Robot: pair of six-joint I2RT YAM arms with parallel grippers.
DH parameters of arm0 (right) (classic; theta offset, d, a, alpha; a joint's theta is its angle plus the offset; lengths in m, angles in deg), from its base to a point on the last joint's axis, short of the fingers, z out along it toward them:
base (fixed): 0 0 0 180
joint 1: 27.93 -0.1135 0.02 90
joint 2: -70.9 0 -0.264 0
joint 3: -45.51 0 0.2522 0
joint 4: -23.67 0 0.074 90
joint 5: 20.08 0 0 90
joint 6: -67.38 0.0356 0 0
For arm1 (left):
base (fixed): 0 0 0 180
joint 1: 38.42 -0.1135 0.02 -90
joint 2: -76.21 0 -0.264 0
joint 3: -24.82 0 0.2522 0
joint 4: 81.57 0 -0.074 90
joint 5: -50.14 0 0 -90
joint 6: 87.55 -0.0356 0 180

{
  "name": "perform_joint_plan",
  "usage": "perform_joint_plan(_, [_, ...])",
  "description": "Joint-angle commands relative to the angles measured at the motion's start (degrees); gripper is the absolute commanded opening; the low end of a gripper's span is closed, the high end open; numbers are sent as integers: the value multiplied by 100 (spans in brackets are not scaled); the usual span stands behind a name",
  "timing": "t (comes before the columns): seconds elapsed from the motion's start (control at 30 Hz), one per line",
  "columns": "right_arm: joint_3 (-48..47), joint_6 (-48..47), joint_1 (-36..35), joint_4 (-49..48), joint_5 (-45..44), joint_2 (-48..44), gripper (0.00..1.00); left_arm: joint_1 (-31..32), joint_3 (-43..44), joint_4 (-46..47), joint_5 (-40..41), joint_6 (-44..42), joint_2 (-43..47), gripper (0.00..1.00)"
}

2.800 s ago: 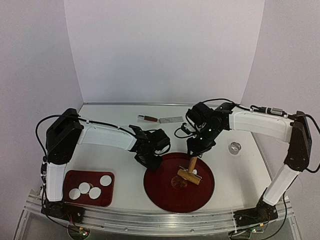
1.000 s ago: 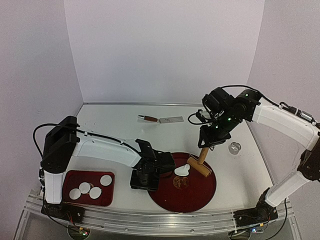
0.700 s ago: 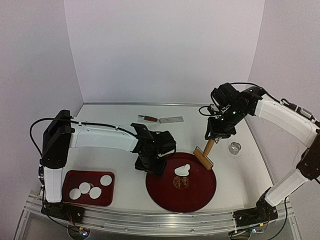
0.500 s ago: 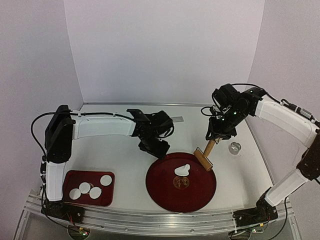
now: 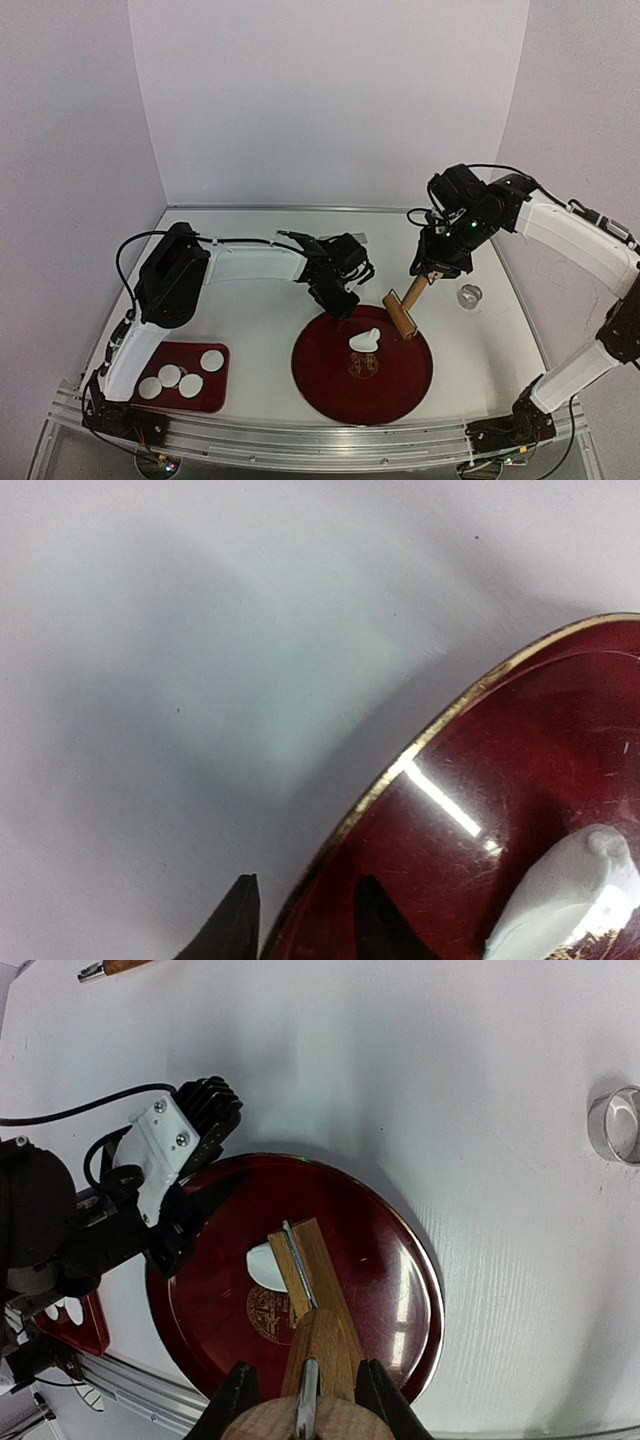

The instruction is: Roll out the dumpling wrappers from the dough

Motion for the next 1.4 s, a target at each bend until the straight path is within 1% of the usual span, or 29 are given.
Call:
perform_joint_plan(0.0, [-127,213,-15,-155,-83,-245,0,-8,323,240,68,-254,-21,24])
perform_joint_plan(0.2, [-172,131,-15,-155,-75,-129,0,-8,-251,303,307,-84,212,4])
perform_joint_plan(0.33, [-181,112,-15,-161,-117,-74,0,1,-700,271,521,362,506,0])
perform_joint_plan(0.47, [-230,115,-15,-201,-266,-31,0,92,-1254,208,573,1062,841,0])
perform_joint_plan(0.57, [-277,81,-15,-274,-393,-27,0,324,-1574,76,892,1664,1068,0])
perform_joint_plan(0.67, [-310,-19,-15,-367,-300,23,0,609,-1749,-415,1408,2602,1144,0])
perform_joint_plan(0.73, [-307,-82,-15,-395,-194,83,0,708,-1798,-817,1616,3439,1154,0])
perform_joint_plan(0.8, [-286,-149,-15,-409,-129,128,0,807,-1925,-1212,1664,4249,1187,0])
perform_joint_plan(0.93, [-236,-314,-15,-455,-29,137,0,1028,-2277,-1510,1539,5302,1351,0])
perform_joint_plan(1.1, [-58,-459,-20,-623,318,192,0,1262,-2685,-1590,1230,6117,1690,0])
perform_joint_plan(1.2, [77,-606,-15,-823,880,262,0,1320,-2905,-1589,1142,6400,2002,4])
perform_joint_plan(1.27, [140,-715,-15,-878,1106,286,0,1321,-3026,-1543,1109,6508,2200,9])
perform_joint_plan(1.37, [162,-1017,-16,-929,1602,327,0,1321,-3134,-1342,1095,6548,2510,21])
